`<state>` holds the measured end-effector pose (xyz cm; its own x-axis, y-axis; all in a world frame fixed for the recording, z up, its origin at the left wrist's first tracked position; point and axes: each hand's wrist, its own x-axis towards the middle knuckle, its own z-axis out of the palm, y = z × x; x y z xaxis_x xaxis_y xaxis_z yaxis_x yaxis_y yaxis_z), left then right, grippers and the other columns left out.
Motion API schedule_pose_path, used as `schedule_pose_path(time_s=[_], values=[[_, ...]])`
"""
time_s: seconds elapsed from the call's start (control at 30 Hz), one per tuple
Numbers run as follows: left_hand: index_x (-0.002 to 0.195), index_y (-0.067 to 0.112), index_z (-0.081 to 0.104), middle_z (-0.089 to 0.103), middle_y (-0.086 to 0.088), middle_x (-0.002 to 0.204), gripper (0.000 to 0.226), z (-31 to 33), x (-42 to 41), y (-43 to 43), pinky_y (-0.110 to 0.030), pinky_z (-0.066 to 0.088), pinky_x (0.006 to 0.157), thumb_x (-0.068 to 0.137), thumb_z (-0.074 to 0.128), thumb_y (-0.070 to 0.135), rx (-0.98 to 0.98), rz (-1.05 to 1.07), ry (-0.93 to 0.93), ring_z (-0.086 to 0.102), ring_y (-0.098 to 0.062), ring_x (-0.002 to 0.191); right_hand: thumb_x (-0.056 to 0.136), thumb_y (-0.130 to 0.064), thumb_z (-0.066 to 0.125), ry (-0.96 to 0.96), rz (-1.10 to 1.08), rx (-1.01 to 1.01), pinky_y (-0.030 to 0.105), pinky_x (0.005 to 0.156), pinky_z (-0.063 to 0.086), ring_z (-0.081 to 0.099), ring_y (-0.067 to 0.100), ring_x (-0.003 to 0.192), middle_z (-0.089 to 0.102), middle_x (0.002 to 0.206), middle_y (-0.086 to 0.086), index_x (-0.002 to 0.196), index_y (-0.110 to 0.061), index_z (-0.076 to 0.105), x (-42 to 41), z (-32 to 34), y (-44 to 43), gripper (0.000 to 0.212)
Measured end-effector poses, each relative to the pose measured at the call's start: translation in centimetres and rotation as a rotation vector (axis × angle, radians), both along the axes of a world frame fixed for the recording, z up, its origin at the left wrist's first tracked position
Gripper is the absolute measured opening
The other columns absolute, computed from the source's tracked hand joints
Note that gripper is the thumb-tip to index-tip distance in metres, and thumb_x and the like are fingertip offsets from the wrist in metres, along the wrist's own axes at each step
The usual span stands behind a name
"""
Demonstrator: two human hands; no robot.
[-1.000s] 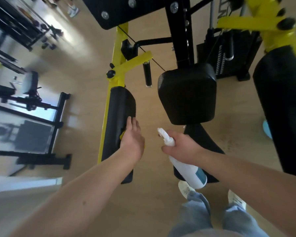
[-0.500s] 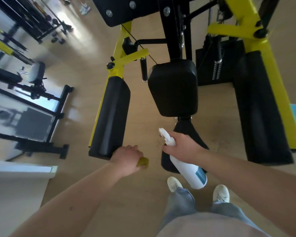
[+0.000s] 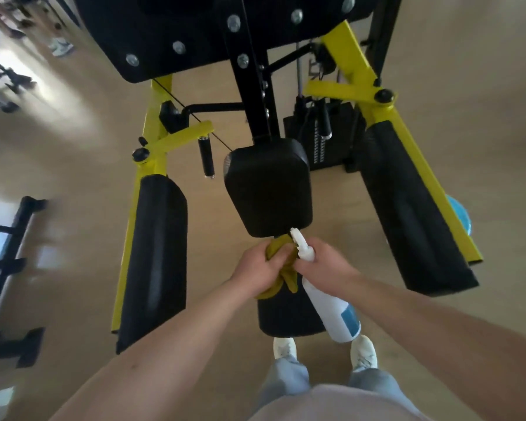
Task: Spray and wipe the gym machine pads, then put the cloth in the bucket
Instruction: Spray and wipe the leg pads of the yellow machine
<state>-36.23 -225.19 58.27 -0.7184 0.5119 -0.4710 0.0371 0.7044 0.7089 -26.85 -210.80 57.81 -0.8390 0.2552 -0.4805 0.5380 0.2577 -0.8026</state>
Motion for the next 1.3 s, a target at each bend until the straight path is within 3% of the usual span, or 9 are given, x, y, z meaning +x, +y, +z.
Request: schedule_pose_path(time_s=[0.07, 0.17, 0.3, 0.5, 0.6, 0.83, 1.0, 1.17, 1.3], values=[[0.101, 0.035, 0.065, 0.072, 0.006, 0.099, 0.036, -0.2, -0.5, 1.2, -0.046, 0.056, 0.095, 0.094, 0.051, 0.066, 0.114, -0.002, -0.063, 0.068, -0.015, 0.096, 0.098, -0.026, 0.064, 0.009, -0.084, 0.026, 0.021, 0.064, 0.044, 0.063, 0.005, 0.084, 0.066, 0.092, -0.012, 0.101, -0.045, 0.054, -0.6, 0.8, 0.4, 0.022], [0.119, 0.035, 0.063, 0.07, 0.004, 0.111, 0.025, 0.0, -0.8, 2.7, -0.043, 0.054, 0.101, 0.1, 0.055, 0.048, 0.307, -0.026, -0.237, 0.067, -0.012, 0.105, 0.098, -0.028, 0.063, 0.009, -0.227, 0.072, 0.022, 0.062, 0.045, 0.063, 0.004, 0.083, 0.067, 0.094, -0.012, 0.105, -0.041, 0.056, -1.1, 2.0, 1.0, 0.017], [0.139, 0.026, 0.055, 0.066, -0.006, 0.121, 0.054, 0.4, -1.5, 4.6, -0.041, 0.053, 0.101, 0.086, 0.049, 0.036, 0.491, -0.1, -0.479, 0.065, -0.016, 0.11, 0.096, -0.03, 0.063, -0.027, -0.383, 0.152, 0.025, 0.06, 0.044, 0.063, 0.007, 0.081, 0.066, 0.089, -0.012, 0.092, -0.042, 0.054, -0.8, 3.4, 2.0, 0.016], [0.138, 0.033, 0.048, 0.065, 0.005, 0.123, 0.047, 0.3, -1.9, 6.5, -0.035, 0.055, 0.101, 0.097, 0.063, 0.015, 0.498, -0.258, -0.334, 0.065, -0.008, 0.114, 0.095, -0.031, 0.064, -0.008, -0.551, 0.186, 0.029, 0.066, 0.05, 0.065, 0.012, 0.085, 0.068, 0.093, -0.006, 0.099, -0.036, 0.06, 0.7, 4.9, 2.8, 0.008], [0.139, 0.042, 0.04, 0.062, 0.005, 0.13, 0.065, 0.0, -1.9, 7.4, -0.041, 0.056, 0.101, 0.087, 0.079, 0.035, 0.515, -0.193, -0.411, 0.064, -0.016, 0.12, 0.096, -0.034, 0.064, -0.001, -0.658, 0.179, 0.035, 0.074, 0.056, 0.066, 0.017, 0.089, 0.069, 0.094, -0.004, 0.099, -0.035, 0.061, 1.6, 5.1, 3.5, 0.004], [0.116, 0.03, 0.068, 0.073, -0.001, 0.112, 0.035, 0.2, -0.4, 9.6, -0.055, 0.051, 0.105, 0.089, 0.072, 0.052, 0.475, -0.059, -0.468, 0.068, -0.023, 0.111, 0.1, -0.041, 0.061, -0.025, -0.644, 0.199, 0.028, 0.066, 0.051, 0.063, 0.011, 0.086, 0.066, 0.095, -0.008, 0.119, -0.037, 0.059, 2.6, 5.6, 5.2, 0.02], [0.136, 0.032, 0.058, 0.068, -0.005, 0.127, 0.1, 0.6, -0.1, 11.5, -0.054, 0.05, 0.106, 0.054, 0.067, 0.088, 0.469, 0.211, -0.559, 0.067, -0.027, 0.116, 0.098, -0.039, 0.059, -0.011, -0.636, 0.271, 0.029, 0.062, 0.048, 0.061, 0.011, 0.084, 0.059, 0.095, -0.011, 0.138, -0.038, 0.046, 2.6, 6.2, 6.3, 0.042], [0.144, 0.036, 0.05, 0.063, -0.006, 0.134, 0.095, 1.3, 0.5, 12.1, -0.054, 0.049, 0.106, 0.063, 0.063, 0.084, 0.537, 0.306, -0.6, 0.065, -0.028, 0.119, 0.098, -0.047, 0.059, -0.068, -0.647, 0.319, 0.046, 0.08, 0.061, 0.065, 0.019, 0.083, 0.065, 0.093, -0.001, 0.104, -0.025, 0.055, 2.4, 5.8, 6.6, 0.023], [0.143, 0.039, 0.051, 0.063, -0.006, 0.136, 0.093, 1.3, 1.0, 11.8, -0.053, 0.05, 0.105, 0.062, 0.064, 0.084, 0.555, 0.34, -0.581, 0.065, -0.029, 0.119, 0.098, -0.044, 0.061, -0.078, -0.606, 0.307, 0.045, 0.08, 0.062, 0.065, 0.018, 0.083, 0.063, 0.094, -0.003, 0.111, -0.029, 0.049, 3.2, 6.0, 6.5, 0.023]])
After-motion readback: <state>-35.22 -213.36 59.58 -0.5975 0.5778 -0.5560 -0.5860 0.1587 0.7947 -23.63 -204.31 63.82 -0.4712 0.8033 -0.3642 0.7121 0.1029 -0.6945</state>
